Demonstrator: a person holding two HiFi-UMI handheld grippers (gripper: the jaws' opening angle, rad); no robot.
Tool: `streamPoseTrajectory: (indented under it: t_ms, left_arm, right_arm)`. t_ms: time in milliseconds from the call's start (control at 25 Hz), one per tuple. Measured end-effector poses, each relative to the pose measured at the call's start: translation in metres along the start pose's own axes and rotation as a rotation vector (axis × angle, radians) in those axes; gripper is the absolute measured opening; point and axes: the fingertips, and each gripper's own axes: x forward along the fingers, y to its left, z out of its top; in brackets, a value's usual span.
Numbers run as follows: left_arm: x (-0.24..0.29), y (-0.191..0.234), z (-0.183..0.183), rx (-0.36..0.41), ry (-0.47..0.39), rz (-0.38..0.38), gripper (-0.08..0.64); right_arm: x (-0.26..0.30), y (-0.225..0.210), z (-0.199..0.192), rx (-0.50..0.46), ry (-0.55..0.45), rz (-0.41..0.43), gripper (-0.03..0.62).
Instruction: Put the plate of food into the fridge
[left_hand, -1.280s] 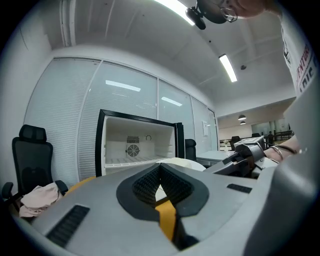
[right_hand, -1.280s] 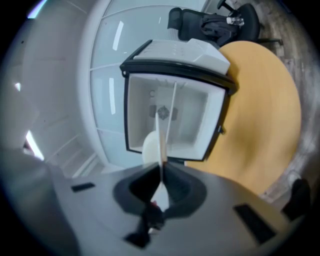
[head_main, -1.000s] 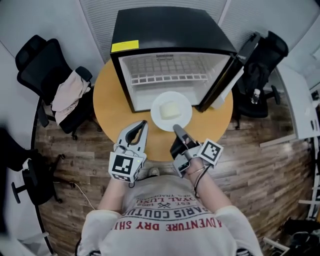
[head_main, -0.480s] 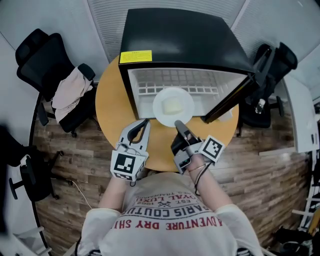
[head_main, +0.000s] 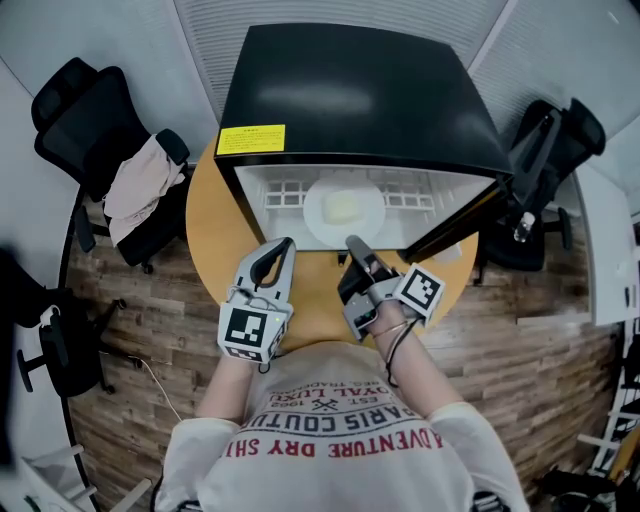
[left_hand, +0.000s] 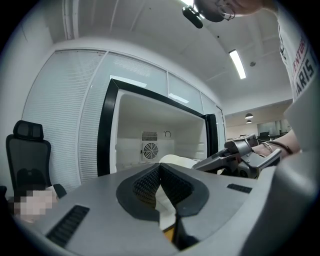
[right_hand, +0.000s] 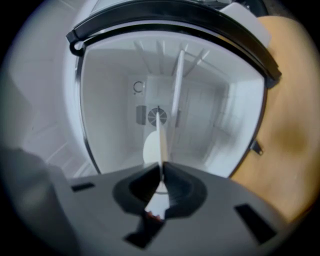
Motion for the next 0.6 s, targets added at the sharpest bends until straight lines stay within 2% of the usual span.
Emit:
streamPoseTrajectory:
  t_ms: [400,600]
  left_arm:
    - [0.023,0.000,-0.004,-0.035,0.016,0.034,0.029]
    - [0.032,0.001,-0.009,-0.024,0.020,0.029,0.029]
  right_arm:
    - [0.021,-0.004,0.022,0.053,-0.024,0.027,0.040]
    - [0.029,-0.007,0.028,0.079,-0.049,0.029,0.040]
